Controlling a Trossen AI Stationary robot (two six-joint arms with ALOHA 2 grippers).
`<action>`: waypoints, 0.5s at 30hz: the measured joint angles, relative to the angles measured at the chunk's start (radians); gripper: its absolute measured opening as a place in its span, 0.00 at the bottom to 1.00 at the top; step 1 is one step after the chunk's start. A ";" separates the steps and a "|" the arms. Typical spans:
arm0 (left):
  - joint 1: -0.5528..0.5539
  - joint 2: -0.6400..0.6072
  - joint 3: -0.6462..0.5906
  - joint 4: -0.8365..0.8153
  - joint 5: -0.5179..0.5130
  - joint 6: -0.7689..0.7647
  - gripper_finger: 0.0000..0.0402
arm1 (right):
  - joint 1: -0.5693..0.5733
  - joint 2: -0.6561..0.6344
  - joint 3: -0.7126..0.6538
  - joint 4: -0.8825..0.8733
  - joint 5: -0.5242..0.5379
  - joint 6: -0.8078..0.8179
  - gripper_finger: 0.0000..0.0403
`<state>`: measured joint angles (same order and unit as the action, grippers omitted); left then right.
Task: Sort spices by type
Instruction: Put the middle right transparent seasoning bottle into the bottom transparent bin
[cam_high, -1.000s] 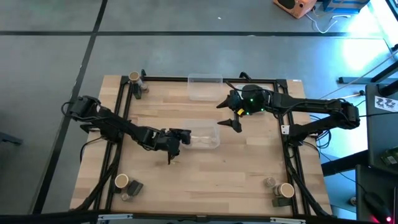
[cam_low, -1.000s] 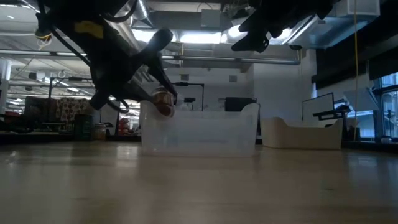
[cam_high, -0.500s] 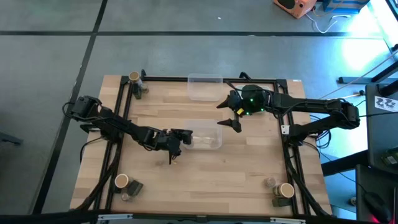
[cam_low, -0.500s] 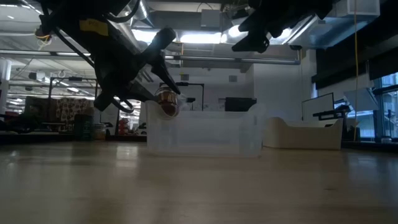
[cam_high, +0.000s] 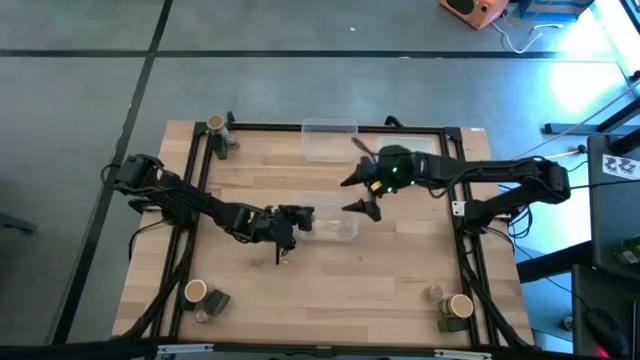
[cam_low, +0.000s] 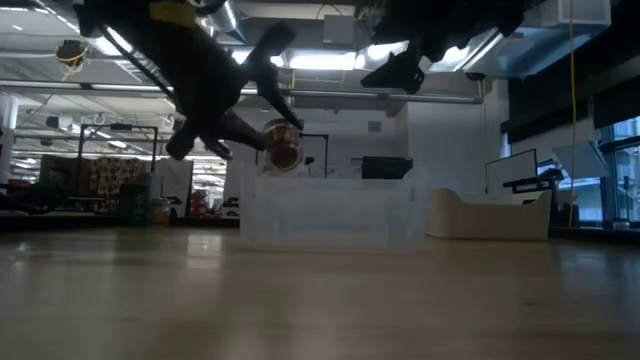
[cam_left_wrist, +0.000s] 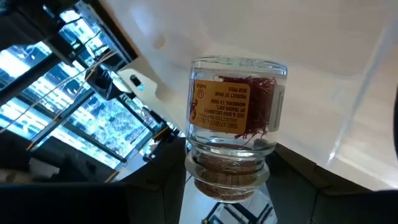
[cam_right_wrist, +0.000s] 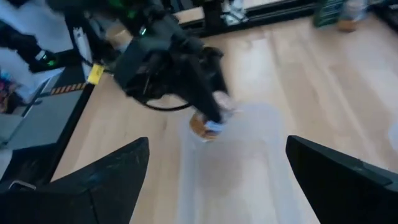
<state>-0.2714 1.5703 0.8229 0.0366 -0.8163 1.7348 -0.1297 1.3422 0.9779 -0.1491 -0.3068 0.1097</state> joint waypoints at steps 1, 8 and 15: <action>0.000 -0.002 0.007 0.002 -0.003 0.000 0.41 | 0.015 0.018 0.000 0.018 0.000 0.000 0.93; 0.000 -0.007 0.035 0.004 -0.026 0.001 0.41 | 0.097 0.132 0.000 0.103 0.040 0.051 0.93; 0.000 -0.008 0.053 0.006 -0.030 0.011 0.41 | 0.102 0.255 0.000 0.225 0.095 0.143 0.93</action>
<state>-0.2714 1.5625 0.8760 0.0425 -0.8465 1.7457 -0.0275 1.5970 0.9783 0.0755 -0.2115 0.2528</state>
